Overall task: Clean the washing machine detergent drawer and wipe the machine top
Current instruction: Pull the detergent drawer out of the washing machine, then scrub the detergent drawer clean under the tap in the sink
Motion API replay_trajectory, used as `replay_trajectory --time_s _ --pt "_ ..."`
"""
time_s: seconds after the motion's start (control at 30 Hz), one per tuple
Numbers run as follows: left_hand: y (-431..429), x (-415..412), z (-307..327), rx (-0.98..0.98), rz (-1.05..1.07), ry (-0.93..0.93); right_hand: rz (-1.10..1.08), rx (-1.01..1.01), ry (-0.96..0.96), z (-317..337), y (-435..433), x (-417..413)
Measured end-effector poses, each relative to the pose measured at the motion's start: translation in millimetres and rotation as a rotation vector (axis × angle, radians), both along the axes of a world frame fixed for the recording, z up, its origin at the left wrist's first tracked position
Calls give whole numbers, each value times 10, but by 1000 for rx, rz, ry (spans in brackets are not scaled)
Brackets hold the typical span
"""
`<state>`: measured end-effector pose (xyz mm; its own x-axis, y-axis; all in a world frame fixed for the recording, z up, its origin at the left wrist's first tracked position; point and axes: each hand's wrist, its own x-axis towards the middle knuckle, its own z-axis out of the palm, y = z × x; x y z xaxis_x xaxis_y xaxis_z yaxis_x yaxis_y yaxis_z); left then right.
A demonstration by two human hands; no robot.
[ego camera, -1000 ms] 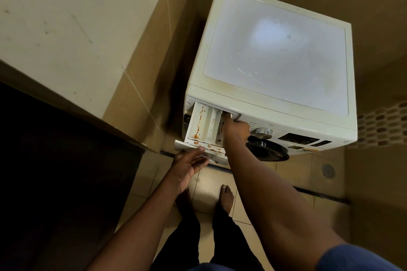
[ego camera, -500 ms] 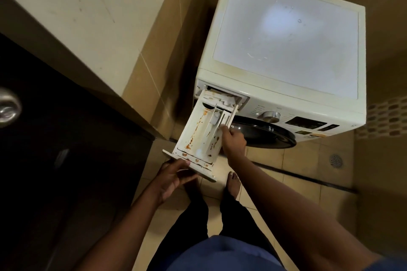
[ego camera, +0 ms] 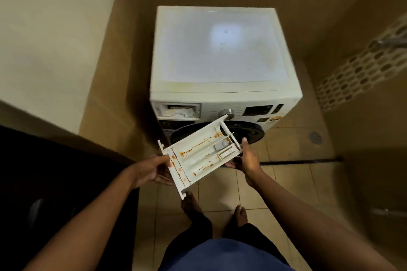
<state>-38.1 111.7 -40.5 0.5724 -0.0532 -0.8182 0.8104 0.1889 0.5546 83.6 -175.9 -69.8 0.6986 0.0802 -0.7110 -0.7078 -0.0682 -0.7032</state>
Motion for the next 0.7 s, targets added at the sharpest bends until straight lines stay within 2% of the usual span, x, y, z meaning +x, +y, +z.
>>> replay_trajectory --time_s 0.23,0.43,0.7 --pt "-908 1053 408 99 -343 -70 -300 72 -37 178 -1148 -25" --pt "-2162 1755 645 190 -575 -177 -545 125 -85 347 -2373 -12" --pt "-3995 2539 971 176 -755 -291 -775 149 -194 618 -3972 59"
